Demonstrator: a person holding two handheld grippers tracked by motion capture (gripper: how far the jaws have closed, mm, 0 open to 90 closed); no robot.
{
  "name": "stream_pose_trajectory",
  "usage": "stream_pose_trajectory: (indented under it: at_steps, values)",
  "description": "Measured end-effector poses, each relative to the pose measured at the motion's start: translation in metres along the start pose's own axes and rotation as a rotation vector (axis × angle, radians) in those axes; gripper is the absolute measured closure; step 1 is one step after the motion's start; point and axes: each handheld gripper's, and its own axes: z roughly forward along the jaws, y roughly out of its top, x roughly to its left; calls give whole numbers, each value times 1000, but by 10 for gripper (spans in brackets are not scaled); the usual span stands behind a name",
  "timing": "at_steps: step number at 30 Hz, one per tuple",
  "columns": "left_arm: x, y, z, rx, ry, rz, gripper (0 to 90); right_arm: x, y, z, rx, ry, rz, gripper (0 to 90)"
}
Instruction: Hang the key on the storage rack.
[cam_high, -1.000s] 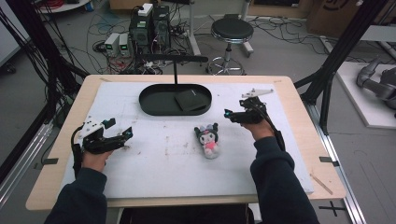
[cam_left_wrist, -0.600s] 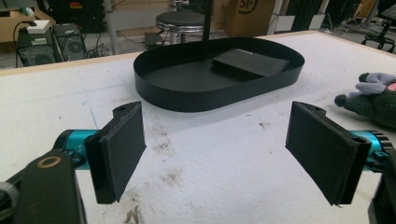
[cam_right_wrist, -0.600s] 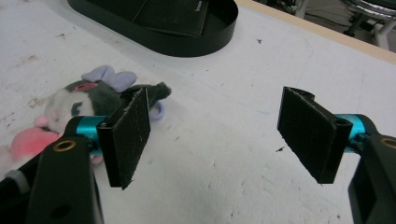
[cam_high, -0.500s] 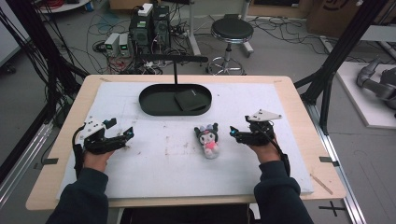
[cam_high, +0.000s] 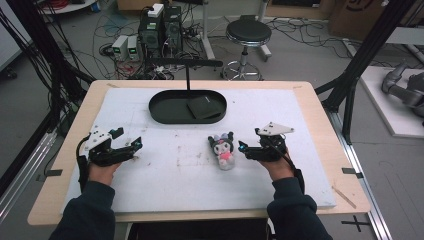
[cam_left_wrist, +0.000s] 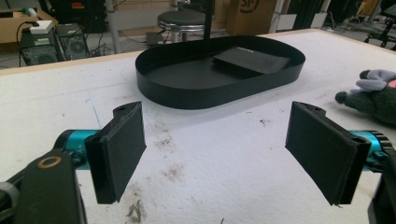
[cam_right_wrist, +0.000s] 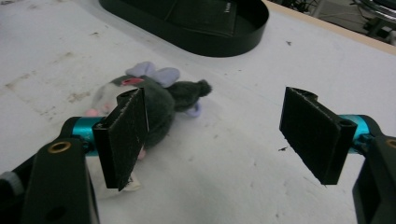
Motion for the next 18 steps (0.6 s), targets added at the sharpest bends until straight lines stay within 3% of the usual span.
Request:
stream_pose_trajectory:
  at_steps: [6, 14, 15, 16, 18]
  values:
    - [-3, 1, -2, 0, 8, 4, 200, 14, 1, 4, 21, 23, -3, 228]
    - [-5, 1, 4, 9, -4, 14, 203, 48, 5, 23, 89, 63, -59, 227]
    - [-5, 1, 3, 8, -5, 13, 203, 58, 5, 29, 111, 60, -71, 227]
    - [-4, 1, 3, 6, -2, 7, 203, 58, 5, 29, 111, 60, -71, 227]
    - [-3, 1, 2, 8, 0, 6, 203, 67, 5, 36, 133, 23, -111, 226]
